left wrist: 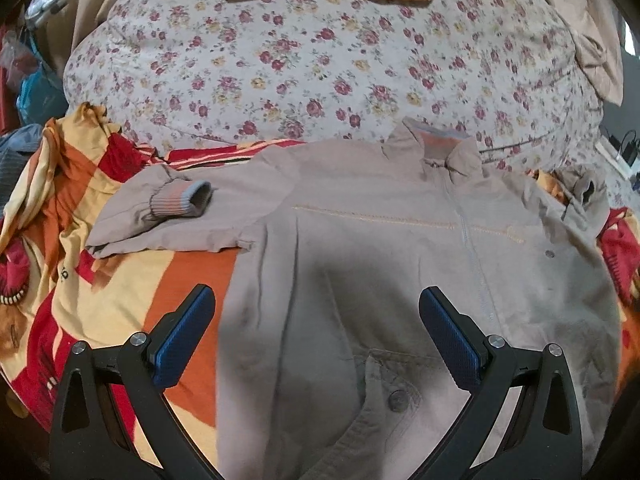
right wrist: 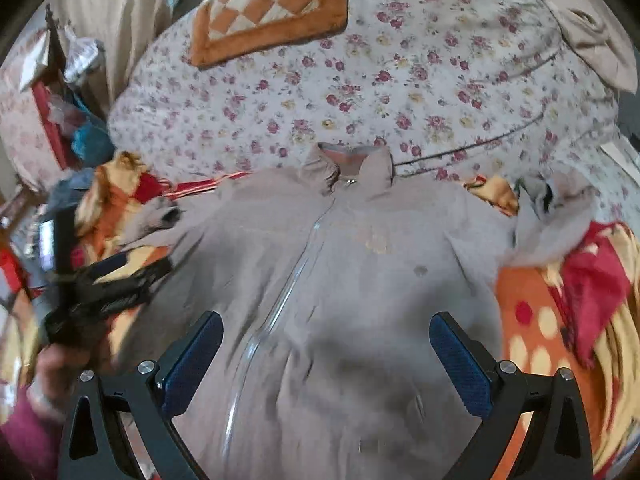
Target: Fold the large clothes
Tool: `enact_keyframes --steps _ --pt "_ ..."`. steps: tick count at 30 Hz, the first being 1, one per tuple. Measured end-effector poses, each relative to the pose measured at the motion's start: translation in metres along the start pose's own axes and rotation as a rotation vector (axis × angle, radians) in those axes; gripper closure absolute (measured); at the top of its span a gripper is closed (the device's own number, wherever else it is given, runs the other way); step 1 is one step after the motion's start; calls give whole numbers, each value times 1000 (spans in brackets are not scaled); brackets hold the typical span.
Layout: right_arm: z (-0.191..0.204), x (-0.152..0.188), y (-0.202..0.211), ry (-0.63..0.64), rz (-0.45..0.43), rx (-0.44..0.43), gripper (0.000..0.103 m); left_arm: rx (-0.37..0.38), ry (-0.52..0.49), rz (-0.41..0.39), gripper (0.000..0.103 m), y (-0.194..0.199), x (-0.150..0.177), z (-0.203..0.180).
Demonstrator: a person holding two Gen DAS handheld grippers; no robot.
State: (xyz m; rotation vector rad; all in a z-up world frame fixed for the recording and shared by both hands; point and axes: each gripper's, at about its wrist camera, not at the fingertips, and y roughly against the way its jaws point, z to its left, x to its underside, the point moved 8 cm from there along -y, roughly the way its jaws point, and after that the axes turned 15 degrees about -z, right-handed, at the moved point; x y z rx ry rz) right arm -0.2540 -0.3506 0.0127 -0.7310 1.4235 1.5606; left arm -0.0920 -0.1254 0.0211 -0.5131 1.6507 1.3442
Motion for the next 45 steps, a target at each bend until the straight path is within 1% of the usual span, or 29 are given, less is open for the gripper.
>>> enact_keyframes --steps 1,3,6,9,11,13,14,16,20,25,31,38,45 --pt "0 -3 -11 8 -4 9 1 -6 -7 -2 1 -2 1 -2" --pt "4 -9 -32 0 -9 -9 1 -11 -16 -2 1 -7 2 -6" --pt "7 -13 -58 16 3 3 1 -21 -16 2 1 -16 4 -10" --pt "10 -11 -78 25 3 14 1 -28 1 8 1 -25 5 -11" --pt "10 -6 -88 37 -17 25 1 -34 6 8 1 -30 5 -12" --pt "6 0 -96 44 -34 56 1 -42 1 8 1 -36 6 -15" --pt "4 4 -100 39 -25 61 1 -47 -8 13 1 -40 6 -18" --pt "1 12 -109 28 18 44 1 -48 -17 19 1 -45 6 -21" --pt "-13 16 -113 -7 16 68 1 -48 -26 24 1 -50 7 -26" --pt "-15 17 -111 -80 -2 50 1 -49 -30 18 1 -48 6 -28" --pt "-12 19 -110 -51 1 74 1 -66 -10 10 1 -46 4 -23" --pt "-15 20 -110 -10 15 106 1 -41 23 3 1 -42 1 -24" --pt "-17 22 -112 -3 25 123 1 -34 37 10 1 -43 2 -25"
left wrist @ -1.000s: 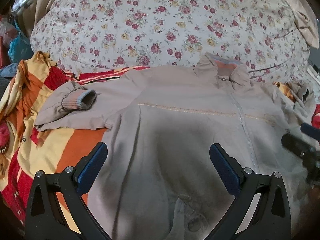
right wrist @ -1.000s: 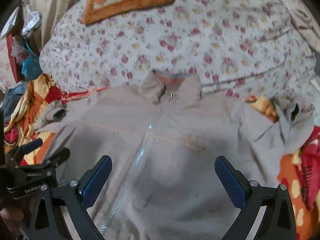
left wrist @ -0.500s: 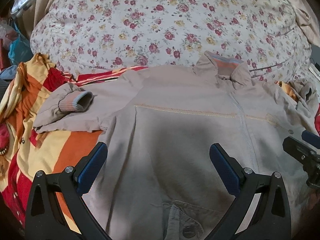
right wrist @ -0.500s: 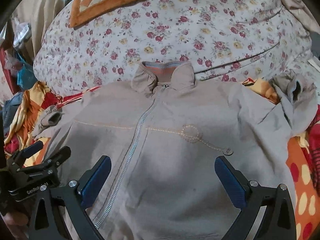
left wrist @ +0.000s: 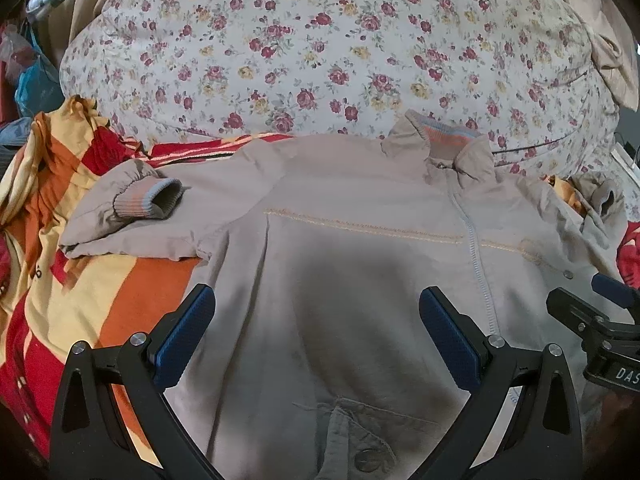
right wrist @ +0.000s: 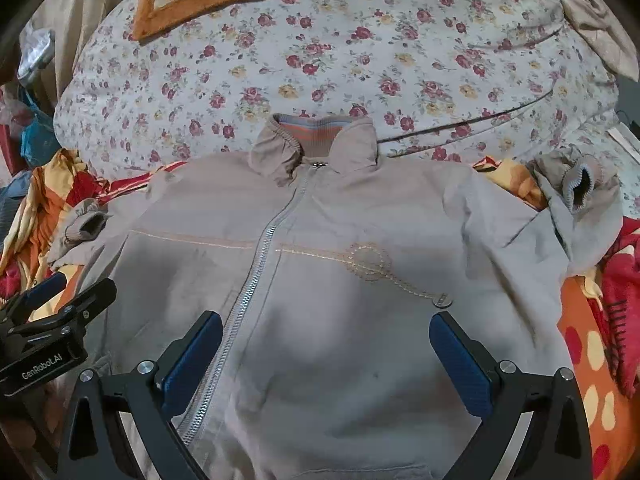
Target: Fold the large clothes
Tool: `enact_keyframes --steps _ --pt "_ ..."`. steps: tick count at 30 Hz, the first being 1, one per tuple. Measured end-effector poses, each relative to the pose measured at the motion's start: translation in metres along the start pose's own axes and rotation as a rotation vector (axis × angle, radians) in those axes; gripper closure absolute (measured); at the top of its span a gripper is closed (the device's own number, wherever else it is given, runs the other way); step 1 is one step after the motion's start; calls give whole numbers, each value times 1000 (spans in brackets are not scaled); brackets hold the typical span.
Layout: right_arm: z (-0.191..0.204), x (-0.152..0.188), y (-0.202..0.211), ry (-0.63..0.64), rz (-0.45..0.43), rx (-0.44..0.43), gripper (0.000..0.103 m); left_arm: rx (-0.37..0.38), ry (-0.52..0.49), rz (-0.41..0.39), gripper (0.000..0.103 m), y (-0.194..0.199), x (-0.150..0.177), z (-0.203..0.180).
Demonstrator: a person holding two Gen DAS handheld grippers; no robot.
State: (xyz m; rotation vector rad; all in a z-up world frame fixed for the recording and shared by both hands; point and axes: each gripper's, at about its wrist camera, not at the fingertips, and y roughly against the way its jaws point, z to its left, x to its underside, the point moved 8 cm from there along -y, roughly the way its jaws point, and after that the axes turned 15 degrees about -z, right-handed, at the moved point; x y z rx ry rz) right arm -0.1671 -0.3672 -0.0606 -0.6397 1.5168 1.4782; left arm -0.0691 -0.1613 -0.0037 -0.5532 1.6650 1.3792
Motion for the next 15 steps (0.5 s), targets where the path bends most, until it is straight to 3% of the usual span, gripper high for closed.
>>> enact_keyframes --steps 7,15 --pt "10 -4 6 61 -28 -27 1 -5 5 2 1 -1 1 2" --pt "2 0 -2 -4 7 -30 1 -18 -12 -13 1 0 -3 4"
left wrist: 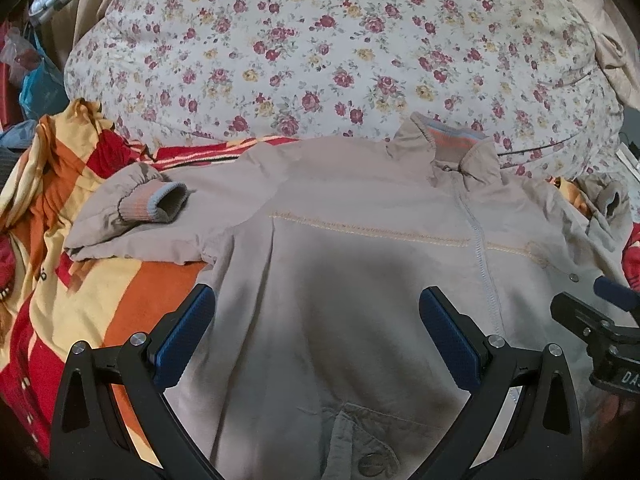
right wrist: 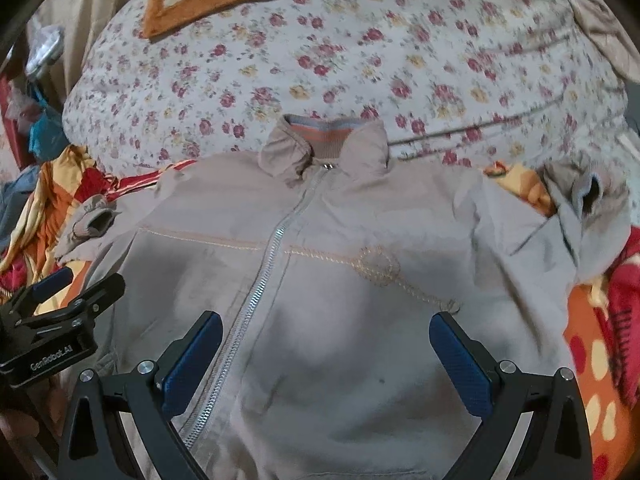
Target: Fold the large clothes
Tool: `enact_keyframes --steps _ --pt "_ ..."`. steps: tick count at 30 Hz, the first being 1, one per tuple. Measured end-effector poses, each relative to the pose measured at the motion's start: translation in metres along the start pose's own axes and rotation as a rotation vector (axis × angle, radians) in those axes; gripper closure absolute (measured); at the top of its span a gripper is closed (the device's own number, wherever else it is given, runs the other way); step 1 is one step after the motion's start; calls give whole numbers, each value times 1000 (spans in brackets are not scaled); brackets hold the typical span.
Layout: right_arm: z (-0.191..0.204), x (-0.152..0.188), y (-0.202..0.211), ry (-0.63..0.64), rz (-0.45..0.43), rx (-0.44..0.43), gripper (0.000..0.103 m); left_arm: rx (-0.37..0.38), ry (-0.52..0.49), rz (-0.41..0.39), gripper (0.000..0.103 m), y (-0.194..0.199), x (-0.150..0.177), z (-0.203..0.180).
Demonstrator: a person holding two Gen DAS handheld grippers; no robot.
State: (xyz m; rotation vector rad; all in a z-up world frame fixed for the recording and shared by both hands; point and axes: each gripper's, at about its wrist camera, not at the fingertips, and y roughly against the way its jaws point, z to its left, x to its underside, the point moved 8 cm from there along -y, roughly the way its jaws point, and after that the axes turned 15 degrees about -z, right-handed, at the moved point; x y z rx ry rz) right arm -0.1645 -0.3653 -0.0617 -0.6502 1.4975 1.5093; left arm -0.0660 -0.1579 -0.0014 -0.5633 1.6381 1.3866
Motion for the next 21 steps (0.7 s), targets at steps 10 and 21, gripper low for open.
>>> enact_keyframes --steps 10,21 --pt "2 4 0 -7 12 -2 1 -13 -4 -14 1 2 -3 1" --pt "-6 4 -1 -14 15 30 1 -16 1 -7 1 -1 -1 3"
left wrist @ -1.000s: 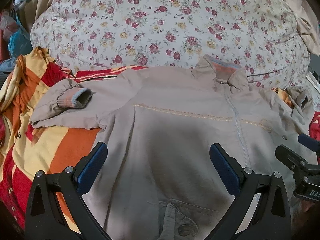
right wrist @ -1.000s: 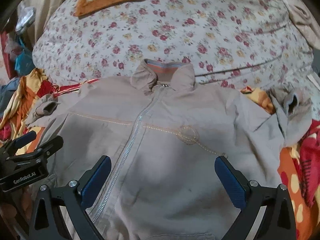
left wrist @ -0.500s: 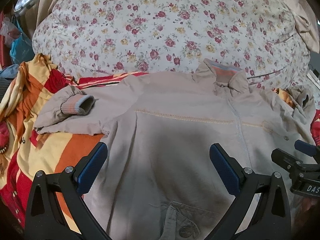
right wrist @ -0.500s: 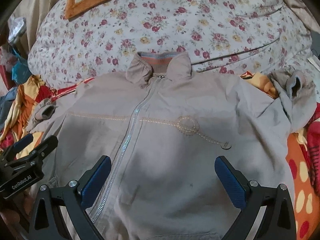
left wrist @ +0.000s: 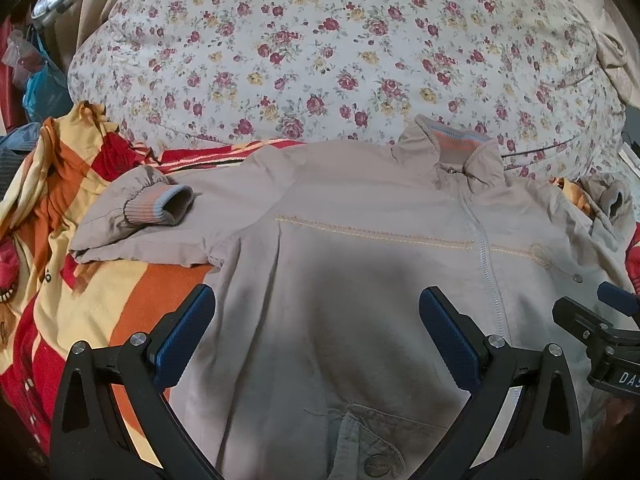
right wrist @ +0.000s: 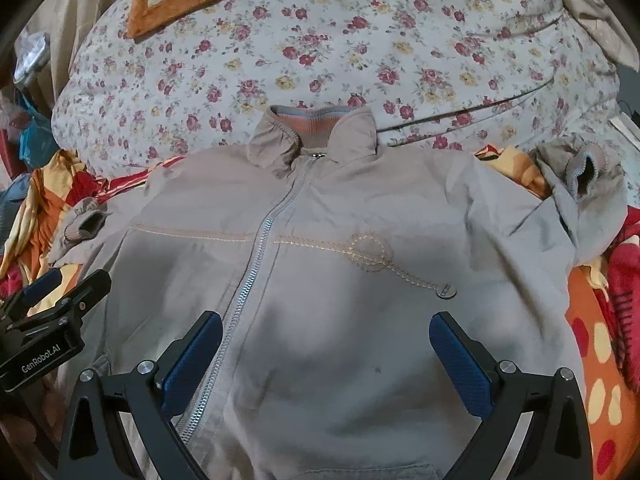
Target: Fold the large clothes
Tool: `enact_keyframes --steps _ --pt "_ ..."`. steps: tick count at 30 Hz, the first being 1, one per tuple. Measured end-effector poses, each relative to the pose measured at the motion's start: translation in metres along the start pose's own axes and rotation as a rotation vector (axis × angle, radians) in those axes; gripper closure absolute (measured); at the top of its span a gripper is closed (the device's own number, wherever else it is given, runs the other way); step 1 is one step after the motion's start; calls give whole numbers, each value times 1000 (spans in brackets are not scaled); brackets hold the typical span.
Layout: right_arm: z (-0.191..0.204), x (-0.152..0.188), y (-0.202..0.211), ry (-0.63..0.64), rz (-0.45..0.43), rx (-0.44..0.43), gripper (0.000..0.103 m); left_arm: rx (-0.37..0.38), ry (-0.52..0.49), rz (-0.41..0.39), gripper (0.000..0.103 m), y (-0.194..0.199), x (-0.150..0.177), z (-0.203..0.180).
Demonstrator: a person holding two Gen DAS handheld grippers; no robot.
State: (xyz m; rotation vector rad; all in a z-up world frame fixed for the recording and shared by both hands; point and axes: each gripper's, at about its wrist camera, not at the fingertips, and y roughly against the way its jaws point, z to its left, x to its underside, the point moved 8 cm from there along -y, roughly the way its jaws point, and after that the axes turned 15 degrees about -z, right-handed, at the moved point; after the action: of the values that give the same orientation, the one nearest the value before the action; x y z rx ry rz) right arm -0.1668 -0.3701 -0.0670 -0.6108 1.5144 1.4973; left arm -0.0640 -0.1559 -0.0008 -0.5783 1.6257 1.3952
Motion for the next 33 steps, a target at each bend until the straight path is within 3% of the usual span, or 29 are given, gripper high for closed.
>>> enact_keyframes --steps 16,25,33 --pt "0 3 -1 10 6 1 1 10 15 9 1 -1 0 7" --pt "1 4 -1 5 12 -13 1 -13 89 44 1 -6 0 26" --pt "0 5 -2 3 17 -14 1 -16 65 36 1 -6 -1 24"
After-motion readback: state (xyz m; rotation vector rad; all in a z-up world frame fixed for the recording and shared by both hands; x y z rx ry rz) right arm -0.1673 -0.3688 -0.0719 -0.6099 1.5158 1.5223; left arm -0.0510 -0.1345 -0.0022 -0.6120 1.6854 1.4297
